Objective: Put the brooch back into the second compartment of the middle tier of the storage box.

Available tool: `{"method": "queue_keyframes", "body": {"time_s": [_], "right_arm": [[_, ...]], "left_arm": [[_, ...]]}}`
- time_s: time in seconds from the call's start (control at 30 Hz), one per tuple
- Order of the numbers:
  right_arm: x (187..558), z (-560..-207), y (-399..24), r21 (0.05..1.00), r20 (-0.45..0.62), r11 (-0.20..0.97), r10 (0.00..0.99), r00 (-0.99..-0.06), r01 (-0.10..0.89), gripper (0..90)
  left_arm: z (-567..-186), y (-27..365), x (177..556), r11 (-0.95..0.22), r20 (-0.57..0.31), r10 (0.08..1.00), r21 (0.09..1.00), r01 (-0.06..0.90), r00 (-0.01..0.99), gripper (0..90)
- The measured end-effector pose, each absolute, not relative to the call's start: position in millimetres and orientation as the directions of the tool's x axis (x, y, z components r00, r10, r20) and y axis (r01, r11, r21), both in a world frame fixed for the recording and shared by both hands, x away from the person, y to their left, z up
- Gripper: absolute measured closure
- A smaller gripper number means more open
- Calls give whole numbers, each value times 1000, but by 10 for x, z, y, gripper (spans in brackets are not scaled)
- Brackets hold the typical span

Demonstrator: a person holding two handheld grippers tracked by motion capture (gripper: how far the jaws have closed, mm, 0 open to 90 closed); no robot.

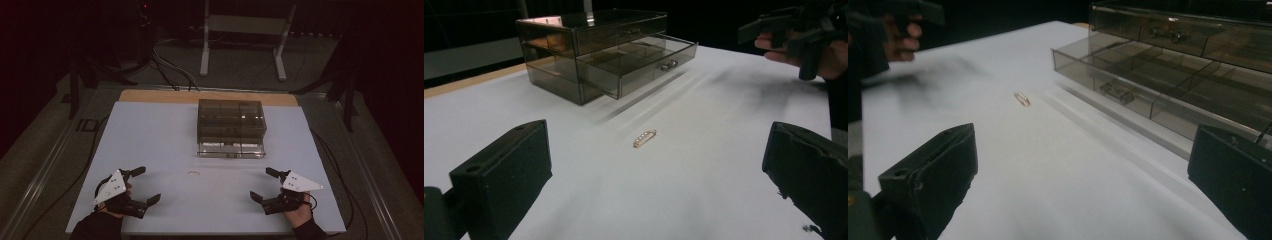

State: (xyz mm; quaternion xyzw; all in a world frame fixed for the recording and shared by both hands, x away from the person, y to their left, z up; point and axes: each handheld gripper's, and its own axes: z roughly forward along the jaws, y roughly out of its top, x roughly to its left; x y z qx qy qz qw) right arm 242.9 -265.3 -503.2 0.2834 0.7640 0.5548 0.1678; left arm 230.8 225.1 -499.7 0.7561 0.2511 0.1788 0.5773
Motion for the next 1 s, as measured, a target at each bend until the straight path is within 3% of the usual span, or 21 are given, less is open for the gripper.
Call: {"method": "queue_keyframes", "body": {"time_s": [0.7,1.0], "right_arm": [[2393,-4967,-2656,954,81,178,626,-775,243,0],[2383,-4953,-2661,956,85,166,633,-770,241,0]], "left_arm": [[-4770,2128,2329,-237,-63,493,950,203,868,1],[-4462,2078,2439,-273,-23,440,949,158,898,1]]}}
